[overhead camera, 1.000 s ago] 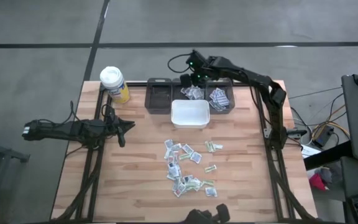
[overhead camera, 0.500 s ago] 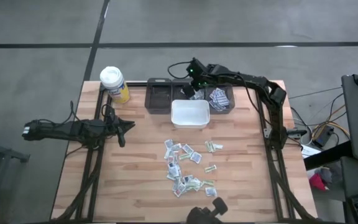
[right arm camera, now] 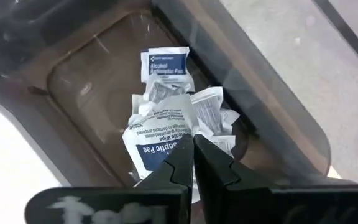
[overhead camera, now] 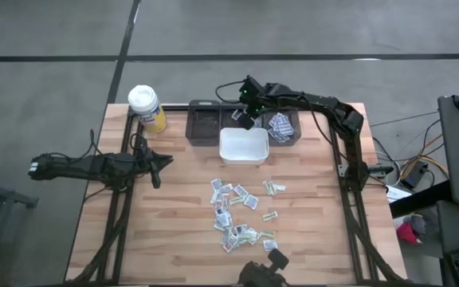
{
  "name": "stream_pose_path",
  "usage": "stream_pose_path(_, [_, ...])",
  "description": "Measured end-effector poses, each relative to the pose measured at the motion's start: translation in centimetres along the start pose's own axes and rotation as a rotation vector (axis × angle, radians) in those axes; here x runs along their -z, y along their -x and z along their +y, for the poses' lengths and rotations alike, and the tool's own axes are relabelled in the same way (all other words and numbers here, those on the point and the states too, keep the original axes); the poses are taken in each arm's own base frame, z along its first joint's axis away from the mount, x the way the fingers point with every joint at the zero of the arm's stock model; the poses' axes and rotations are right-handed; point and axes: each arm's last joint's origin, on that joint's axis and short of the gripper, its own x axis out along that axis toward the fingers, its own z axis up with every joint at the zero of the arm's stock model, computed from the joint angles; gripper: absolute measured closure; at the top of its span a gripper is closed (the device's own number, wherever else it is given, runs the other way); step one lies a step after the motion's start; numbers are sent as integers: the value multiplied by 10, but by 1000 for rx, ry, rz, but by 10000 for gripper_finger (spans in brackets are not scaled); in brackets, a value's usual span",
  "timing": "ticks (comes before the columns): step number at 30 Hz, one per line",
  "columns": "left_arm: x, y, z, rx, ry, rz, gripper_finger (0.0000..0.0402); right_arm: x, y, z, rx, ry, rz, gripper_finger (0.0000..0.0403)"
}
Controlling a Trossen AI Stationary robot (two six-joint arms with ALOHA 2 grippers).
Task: Pick & Place First Aid Supplies
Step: Put the alcohol pad into the middle black bin
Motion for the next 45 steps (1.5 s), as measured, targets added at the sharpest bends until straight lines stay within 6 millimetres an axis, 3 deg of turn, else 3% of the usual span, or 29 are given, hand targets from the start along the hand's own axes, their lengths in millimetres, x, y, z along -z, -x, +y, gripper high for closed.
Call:
stream_pose_path(10, [0, 0, 0, 0, 8, 0, 348, -4, 1, 0, -1, 101, -17, 390])
stream_pose_path(20, [0, 0, 0, 0, 24, 0, 348, -4, -1, -1, -21, 98, -22, 318])
stream_pose_path(28, [0, 0, 0, 0, 60, 0, 348, -13, 44, 2, -82, -25, -81, 296])
stream_pose_path(35, [0, 0, 0, -1, 61, 1, 348, -13, 88, 16, -393, -168, -92, 308])
stream_pose_path(40, [1, 0, 0, -2, 57, 8, 348, -4, 110, 40, -626, -163, -9, 322])
stream_pose_path(45, [1, 0, 0, -2, 37, 8, 348, 15, 120, 82, -727, -72, 127, 333])
